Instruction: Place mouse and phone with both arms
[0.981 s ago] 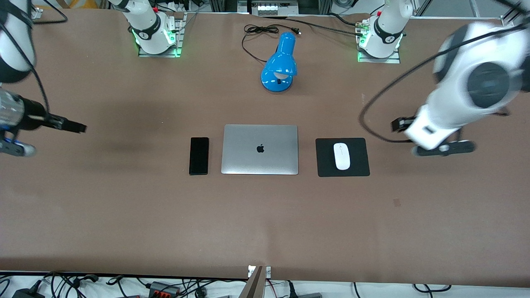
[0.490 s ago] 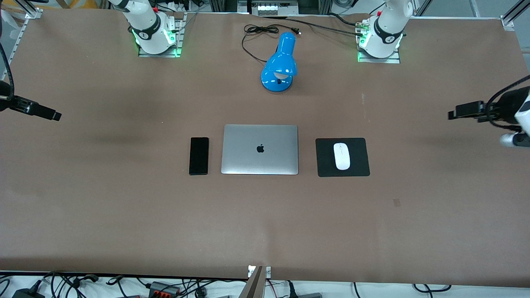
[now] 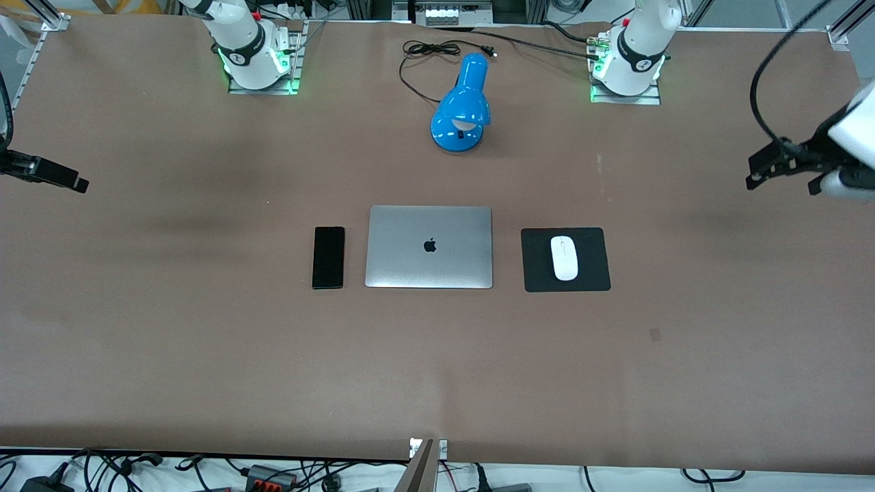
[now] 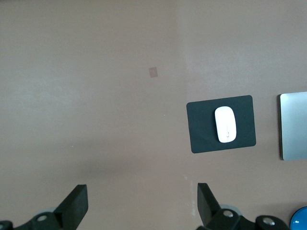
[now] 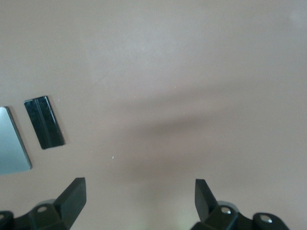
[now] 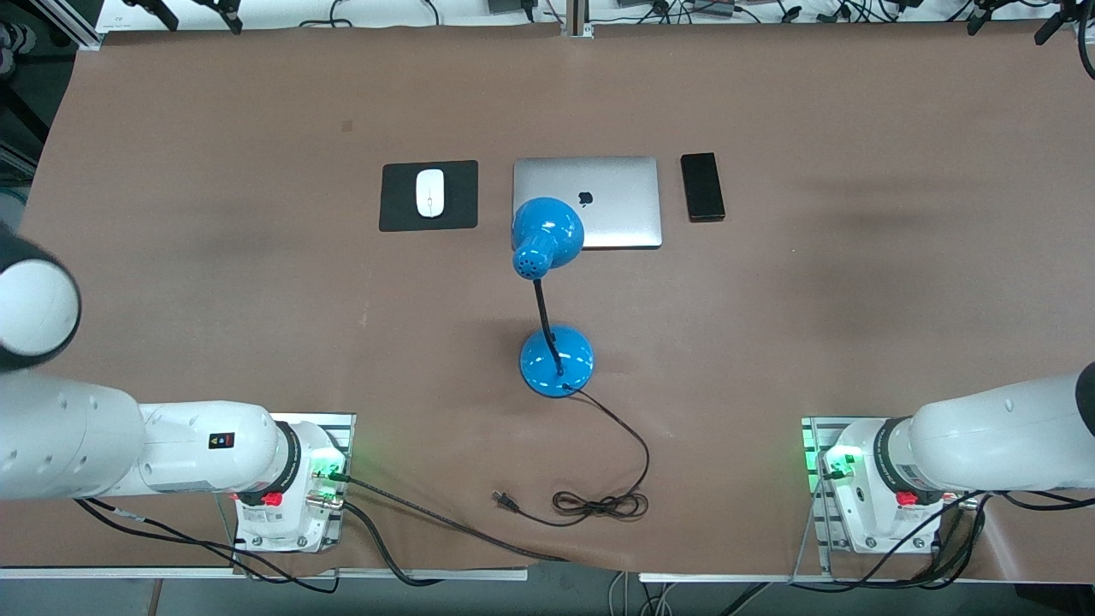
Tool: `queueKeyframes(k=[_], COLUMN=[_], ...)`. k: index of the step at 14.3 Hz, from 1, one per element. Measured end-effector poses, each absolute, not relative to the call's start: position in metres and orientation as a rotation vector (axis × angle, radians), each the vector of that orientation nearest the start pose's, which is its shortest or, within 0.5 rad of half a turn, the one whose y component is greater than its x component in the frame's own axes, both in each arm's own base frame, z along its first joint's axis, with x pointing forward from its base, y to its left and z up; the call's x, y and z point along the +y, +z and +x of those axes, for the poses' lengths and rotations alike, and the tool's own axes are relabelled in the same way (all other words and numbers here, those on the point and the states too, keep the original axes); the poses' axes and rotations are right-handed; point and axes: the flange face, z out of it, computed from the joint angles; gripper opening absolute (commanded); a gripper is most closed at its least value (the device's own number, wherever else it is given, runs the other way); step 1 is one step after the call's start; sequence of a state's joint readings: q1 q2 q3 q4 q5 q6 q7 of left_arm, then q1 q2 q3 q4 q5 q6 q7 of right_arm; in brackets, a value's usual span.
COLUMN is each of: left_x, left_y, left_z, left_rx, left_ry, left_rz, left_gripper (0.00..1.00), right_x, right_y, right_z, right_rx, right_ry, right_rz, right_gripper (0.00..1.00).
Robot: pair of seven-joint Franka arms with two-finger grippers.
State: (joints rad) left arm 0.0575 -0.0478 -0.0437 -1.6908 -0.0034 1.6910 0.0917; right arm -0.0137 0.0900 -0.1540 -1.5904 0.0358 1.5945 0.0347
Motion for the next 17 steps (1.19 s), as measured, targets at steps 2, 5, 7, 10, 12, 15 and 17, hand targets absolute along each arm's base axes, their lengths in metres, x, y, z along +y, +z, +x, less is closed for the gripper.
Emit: queueKeyframes(k=[2,5,7,10,12,15,17], left_x=[0.006,0.012,0.024,0.032,0.031,0.031,0.032], left_y=[0.604,0.601,0.598,0.593,0.59,0.589,0.589], left_z=[0.535,0.533,0.533,0.534,0.534,0.534,0.534], left_rx=[0.129,0.115,0.086,0.07,0.072,0.072,0.07], left_ry=[-0.077,-0.072,-0.062,-0.04,-0.018,-0.014,-0.012], left_rz=[-3.135,-3.141,-3.147,-3.149,-3.15,-3.15,-3.15], left_gripper=[1.0,1.0,1.0,1.0,1.0,1.0,1.0], right_x=[-0.093,-0.067,-0.044,-0.057,-0.072,-0.072,-0.071], right_y=[0.565,0.579,0.587,0.585,0.582,0.581,0.582], right_z=[0.558,0.553,0.56,0.561,0.561,0.561,0.561], right_rx=[0.305,0.195,0.131,0.196,0.25,0.255,0.24], right_ry=[0.077,0.002,-0.052,-0.032,-0.022,-0.024,-0.03], right_rz=[-3.109,-3.212,-3.25,-3.181,-3.103,-3.086,-3.091], right_gripper=[1.0,1.0,1.0,1.0,1.0,1.0,1.0])
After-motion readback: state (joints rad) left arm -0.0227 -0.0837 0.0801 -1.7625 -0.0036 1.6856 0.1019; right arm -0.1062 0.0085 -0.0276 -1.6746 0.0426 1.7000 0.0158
